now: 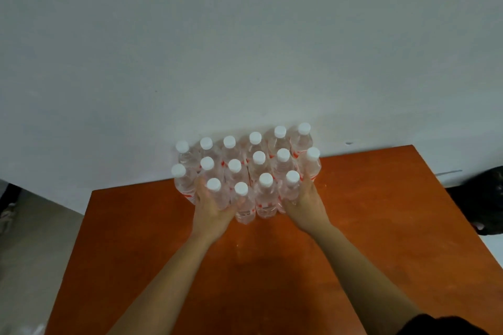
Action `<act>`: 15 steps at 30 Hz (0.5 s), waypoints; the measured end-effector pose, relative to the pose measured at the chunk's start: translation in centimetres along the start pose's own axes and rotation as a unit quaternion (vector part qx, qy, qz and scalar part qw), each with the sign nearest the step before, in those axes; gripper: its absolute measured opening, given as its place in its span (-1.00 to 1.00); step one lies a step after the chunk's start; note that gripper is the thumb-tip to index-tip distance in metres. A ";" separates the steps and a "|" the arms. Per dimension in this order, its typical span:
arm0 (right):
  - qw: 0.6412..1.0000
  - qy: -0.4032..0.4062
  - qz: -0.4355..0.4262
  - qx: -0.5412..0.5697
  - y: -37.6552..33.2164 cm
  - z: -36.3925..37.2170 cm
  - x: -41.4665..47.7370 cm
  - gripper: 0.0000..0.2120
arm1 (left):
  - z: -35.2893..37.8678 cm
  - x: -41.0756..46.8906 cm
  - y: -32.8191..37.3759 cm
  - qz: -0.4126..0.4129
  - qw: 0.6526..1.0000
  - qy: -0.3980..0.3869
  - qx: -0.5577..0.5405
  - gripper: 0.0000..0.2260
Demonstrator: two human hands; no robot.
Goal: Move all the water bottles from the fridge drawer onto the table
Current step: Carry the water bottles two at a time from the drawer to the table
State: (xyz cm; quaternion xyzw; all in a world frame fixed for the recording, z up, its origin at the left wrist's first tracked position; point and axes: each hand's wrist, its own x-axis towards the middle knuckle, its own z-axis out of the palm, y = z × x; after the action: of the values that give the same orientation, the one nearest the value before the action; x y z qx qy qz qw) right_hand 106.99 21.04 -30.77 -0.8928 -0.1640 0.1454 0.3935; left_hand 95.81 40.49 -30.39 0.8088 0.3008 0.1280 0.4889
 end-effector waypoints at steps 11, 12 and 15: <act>0.911 0.299 -0.052 -0.281 -0.1 -10.8 -9.7 -0.32 | 0.9 -3.1 9.7 0.216 0.932 0.061 0.284 -0.34; 0.903 0.309 -0.036 -0.295 0.5 -11.8 -11.2 -0.30 | 2.0 -4.1 10.5 0.235 0.923 0.050 0.299 -0.35; 0.885 0.334 0.021 -0.324 2.6 -14.8 -15.7 -0.26 | 5.4 -7.2 13.4 0.296 0.899 0.017 0.323 -0.35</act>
State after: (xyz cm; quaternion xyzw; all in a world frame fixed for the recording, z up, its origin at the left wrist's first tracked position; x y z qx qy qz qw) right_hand 99.04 3.34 -21.11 -0.9696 -0.0423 -0.2145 0.1102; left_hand 97.70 27.66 -20.82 0.9717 0.0803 0.1768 0.1347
